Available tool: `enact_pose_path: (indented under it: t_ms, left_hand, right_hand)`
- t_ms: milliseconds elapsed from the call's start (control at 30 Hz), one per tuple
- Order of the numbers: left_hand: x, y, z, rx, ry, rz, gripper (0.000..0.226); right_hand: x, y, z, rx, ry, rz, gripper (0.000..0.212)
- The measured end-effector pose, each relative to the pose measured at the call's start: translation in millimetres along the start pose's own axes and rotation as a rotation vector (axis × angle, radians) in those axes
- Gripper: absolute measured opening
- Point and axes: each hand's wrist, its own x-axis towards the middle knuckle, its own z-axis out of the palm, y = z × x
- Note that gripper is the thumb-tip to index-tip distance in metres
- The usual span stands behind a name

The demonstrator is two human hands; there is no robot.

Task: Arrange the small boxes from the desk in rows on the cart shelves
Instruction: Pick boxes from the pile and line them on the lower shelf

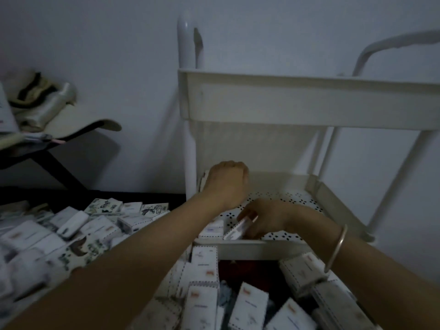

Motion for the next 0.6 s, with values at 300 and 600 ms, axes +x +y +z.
enact_pose_path:
  t_ms: [300, 600]
  left_hand:
    - [-71.3, 10.4, -63.0, -0.104, -0.276, 0.116, 0.031]
    - [-141.8, -6.9, -71.2, -0.185, -0.338, 0.024, 0.028]
  right_hand:
    - [-17.4, 8.2, 15.0, -0.103, 0.216, -0.209, 0.025]
    - [-30.5, 13.3, 36.5, -0.179, 0.354, -0.197, 0.039]
